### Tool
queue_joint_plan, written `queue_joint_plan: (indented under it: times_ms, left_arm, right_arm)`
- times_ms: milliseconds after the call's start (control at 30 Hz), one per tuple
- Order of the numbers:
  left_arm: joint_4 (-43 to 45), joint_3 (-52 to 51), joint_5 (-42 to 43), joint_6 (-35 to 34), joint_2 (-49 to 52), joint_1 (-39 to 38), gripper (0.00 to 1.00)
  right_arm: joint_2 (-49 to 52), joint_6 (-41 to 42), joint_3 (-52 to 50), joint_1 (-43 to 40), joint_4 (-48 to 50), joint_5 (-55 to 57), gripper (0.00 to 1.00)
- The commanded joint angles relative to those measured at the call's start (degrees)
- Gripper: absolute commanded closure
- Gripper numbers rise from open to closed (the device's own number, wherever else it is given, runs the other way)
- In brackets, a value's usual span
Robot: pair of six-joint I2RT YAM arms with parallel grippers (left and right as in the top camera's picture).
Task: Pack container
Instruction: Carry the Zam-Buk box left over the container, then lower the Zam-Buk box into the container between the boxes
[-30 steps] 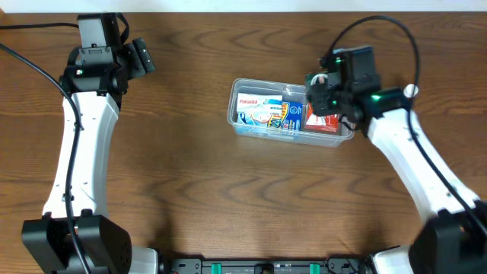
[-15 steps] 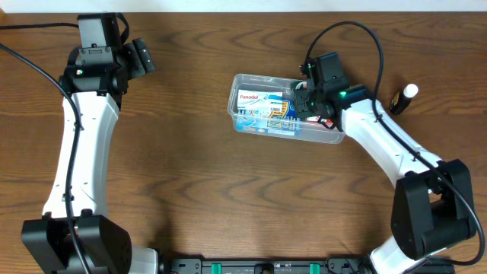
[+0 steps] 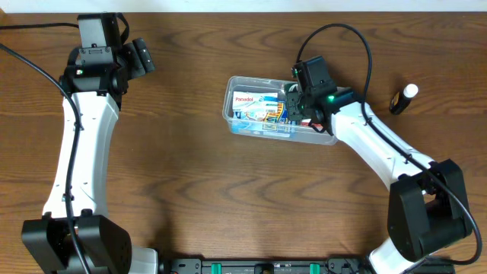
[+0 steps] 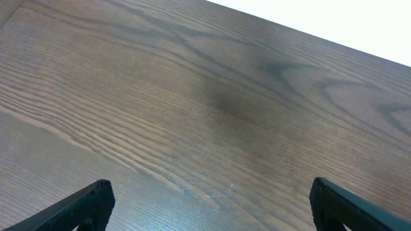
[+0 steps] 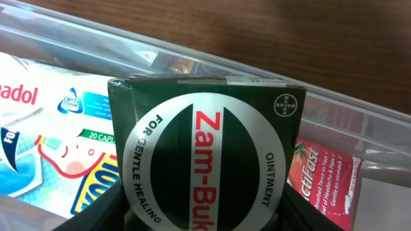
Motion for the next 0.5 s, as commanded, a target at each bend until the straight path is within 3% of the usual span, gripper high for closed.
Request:
queue_joint_plan:
  times_ms: [0,467]
  left_arm:
    - [-0.17,1.01,-0.09,-0.92,-0.85,0.20,0.02]
    - [-0.17,1.01,-0.09,-0.92,-0.85,0.20,0.02]
  right_arm:
    - [1.99,1.55,-0.09,1.79,-1.53,-2.43,0.66]
    - [0.57,2.62,-0.07,2.95,-3.67,-2.38,0.72]
